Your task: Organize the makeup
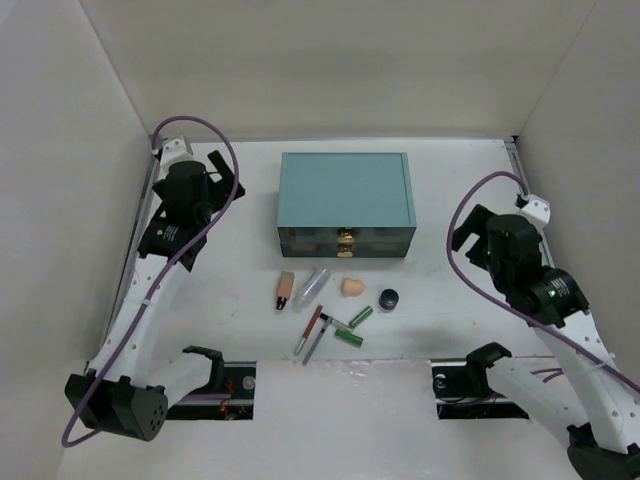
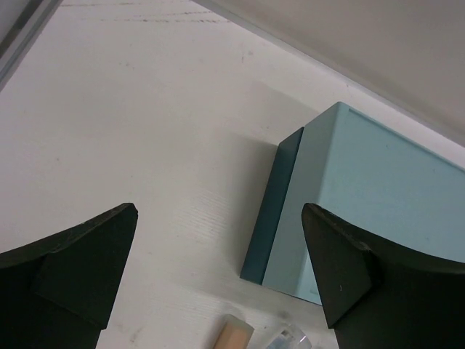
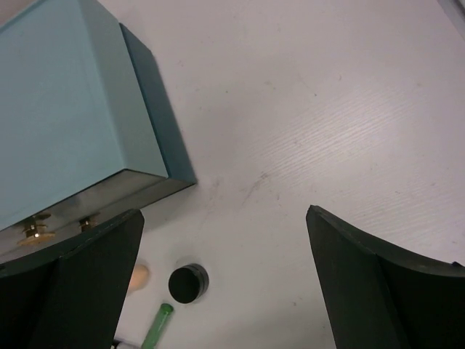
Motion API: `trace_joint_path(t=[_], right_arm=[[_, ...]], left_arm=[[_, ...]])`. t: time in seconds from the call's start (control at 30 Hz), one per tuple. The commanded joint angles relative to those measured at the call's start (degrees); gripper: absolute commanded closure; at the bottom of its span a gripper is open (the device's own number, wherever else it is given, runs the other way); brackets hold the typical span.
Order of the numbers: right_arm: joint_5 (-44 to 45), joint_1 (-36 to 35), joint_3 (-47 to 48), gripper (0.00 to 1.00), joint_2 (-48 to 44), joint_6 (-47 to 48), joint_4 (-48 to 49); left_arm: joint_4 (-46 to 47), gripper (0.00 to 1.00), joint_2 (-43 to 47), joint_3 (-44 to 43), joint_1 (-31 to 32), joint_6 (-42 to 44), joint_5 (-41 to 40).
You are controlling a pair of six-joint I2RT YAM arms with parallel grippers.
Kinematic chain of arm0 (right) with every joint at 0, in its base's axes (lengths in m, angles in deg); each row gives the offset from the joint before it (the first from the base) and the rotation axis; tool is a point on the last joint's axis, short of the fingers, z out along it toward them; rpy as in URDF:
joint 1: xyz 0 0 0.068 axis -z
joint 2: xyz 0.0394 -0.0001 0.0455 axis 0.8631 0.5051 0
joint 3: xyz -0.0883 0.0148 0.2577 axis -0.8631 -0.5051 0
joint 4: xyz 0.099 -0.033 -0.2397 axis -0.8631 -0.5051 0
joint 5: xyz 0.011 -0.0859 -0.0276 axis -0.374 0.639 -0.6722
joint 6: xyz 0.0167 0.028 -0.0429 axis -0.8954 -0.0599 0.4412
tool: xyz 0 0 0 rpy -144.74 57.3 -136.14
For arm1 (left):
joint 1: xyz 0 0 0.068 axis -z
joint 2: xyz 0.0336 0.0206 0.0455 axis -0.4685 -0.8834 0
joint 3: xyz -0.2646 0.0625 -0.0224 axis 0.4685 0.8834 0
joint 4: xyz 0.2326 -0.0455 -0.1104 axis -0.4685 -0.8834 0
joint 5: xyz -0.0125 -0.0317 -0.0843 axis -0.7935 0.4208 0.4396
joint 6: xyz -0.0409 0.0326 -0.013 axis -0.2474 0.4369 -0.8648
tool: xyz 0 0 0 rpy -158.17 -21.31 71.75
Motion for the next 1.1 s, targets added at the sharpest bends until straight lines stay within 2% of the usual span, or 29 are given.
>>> trace_joint_path(t=[0.0,0.1,0.23,0.4,0.57,0.67,0.8,1.07], right_arm=[[-3.9,-0.7,-1.0,0.0,1.9,4.1,5.4],[-4.0,-5.6,-0.6,0.0,5.1,4.2,8.1],[-2.3,-16.1,-0.4,0.0,11.5,5.9,15.5],[-1.1,-25.9,-1.0,0.0,21.1,5.5,26.9],[-0.6,-28.3,3.2,0.0,34.3,3.4,33.2],[0.4,-28.0,6.6,0.0,40.1,-2.6,33.2],[1.9,-28.2,8.0,0.0,43.3,-6.8,34.6],[12.5,-28.4,13.4,0.0,50.3,-10.9,34.2]], left_arm=[[0.1,0.0,-1.8,-0.1,1.5,-0.8,-0.6],[1.1,0.0,-4.6,-1.1,4.0,-0.9,-0.5],[2.3,0.0,-10.1,-3.2,8.6,-0.4,-0.5],[7.3,0.0,-18.7,-6.1,13.2,1.2,2.3],[11.2,0.0,-27.6,-10.3,15.4,3.8,6.6],[11.8,0.01,-32.1,-12.9,15.9,4.9,7.2],[11.7,0.14,-34.8,-13.7,15.9,5.0,7.3],[12.0,0.57,-36.2,-11.5,15.4,4.0,8.0]])
